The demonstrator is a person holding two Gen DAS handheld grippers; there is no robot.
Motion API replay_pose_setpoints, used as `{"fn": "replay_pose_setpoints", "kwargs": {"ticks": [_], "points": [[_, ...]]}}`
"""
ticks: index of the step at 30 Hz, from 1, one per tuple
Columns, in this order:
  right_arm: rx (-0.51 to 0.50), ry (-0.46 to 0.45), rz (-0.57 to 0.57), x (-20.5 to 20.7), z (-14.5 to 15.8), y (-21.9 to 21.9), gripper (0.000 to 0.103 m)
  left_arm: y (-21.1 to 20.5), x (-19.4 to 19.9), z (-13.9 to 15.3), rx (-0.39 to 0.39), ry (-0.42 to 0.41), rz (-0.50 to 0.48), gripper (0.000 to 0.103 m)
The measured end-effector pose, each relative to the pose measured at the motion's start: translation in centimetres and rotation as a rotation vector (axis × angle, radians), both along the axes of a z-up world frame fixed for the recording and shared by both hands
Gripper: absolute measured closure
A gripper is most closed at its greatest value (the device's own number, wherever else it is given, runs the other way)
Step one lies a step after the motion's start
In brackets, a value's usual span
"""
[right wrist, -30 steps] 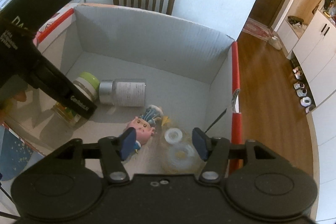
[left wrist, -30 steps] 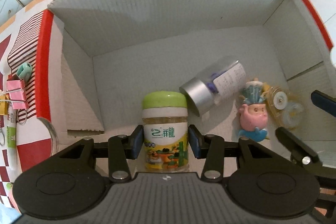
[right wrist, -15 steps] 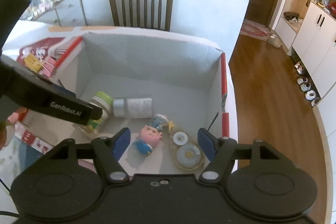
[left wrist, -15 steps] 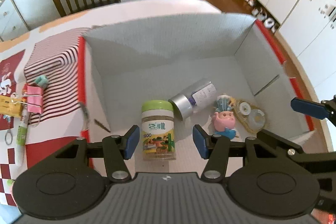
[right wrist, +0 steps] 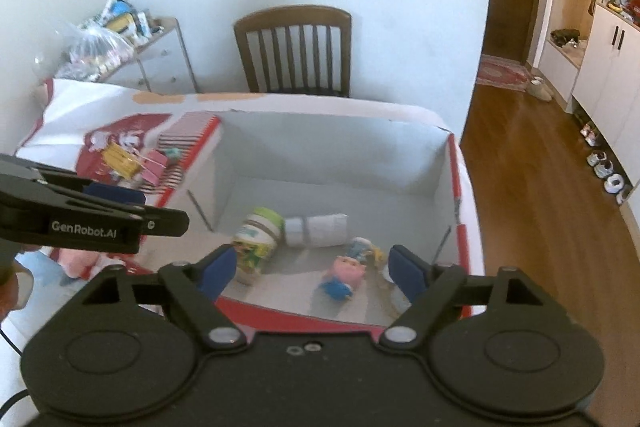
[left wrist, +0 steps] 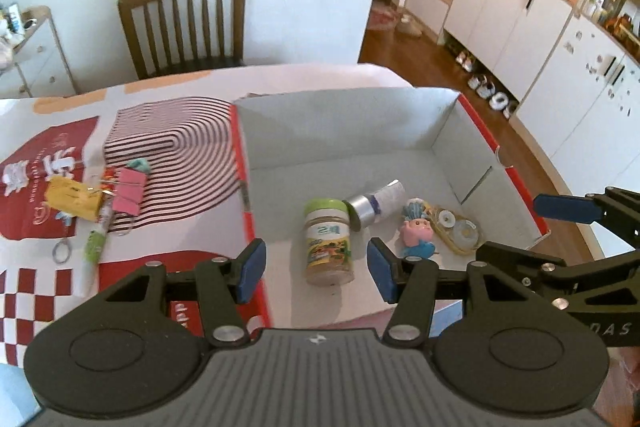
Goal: Organize rigid objects
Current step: 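Withdraw both tools from the box, then grasp the yellow carton with the left gripper while the right grasps the pink heart dish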
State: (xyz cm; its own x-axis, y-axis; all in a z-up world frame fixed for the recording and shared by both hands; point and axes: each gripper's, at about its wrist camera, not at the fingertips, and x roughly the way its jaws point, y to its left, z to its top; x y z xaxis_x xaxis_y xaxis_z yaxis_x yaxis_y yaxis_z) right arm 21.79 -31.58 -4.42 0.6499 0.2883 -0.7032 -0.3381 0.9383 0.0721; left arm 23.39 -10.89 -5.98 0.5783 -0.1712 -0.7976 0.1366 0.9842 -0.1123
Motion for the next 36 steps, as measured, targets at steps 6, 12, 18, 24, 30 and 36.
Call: {"fn": "replay_pose_setpoints", "kwargs": {"ticks": [6,12,18,24,30,36], "points": [[0.037,-0.033,-0.003,-2.3,0.4,2.0,0.011,3.6,-2.6,0.4,-0.012,-0.049,0.051,0.045],[0.049,-0.06,0.014,-4.5,0.3,4.9,0.006,7.8,-4.8,0.3,0.005,-0.081,0.121,0.032],[0.091,-0.068,0.039,-6.6,0.0,8.4,0.0,12.0,-6.5,0.2,-0.001,-0.12,0.157,0.027],[0.088,-0.055,0.084,-8.1,-0.8,12.7,0.0,15.7,-7.3,0.0,0.013,-0.163,0.181,0.021],[0.09,-0.037,0.122,-9.1,-1.5,16.5,0.0,19.2,-7.1,-0.5,0.011,-0.173,0.192,0.021],[0.068,-0.017,0.156,-9.2,-2.7,20.2,0.0,22.6,-6.0,-1.2,-0.004,-0.181,0.198,0.021]]}}
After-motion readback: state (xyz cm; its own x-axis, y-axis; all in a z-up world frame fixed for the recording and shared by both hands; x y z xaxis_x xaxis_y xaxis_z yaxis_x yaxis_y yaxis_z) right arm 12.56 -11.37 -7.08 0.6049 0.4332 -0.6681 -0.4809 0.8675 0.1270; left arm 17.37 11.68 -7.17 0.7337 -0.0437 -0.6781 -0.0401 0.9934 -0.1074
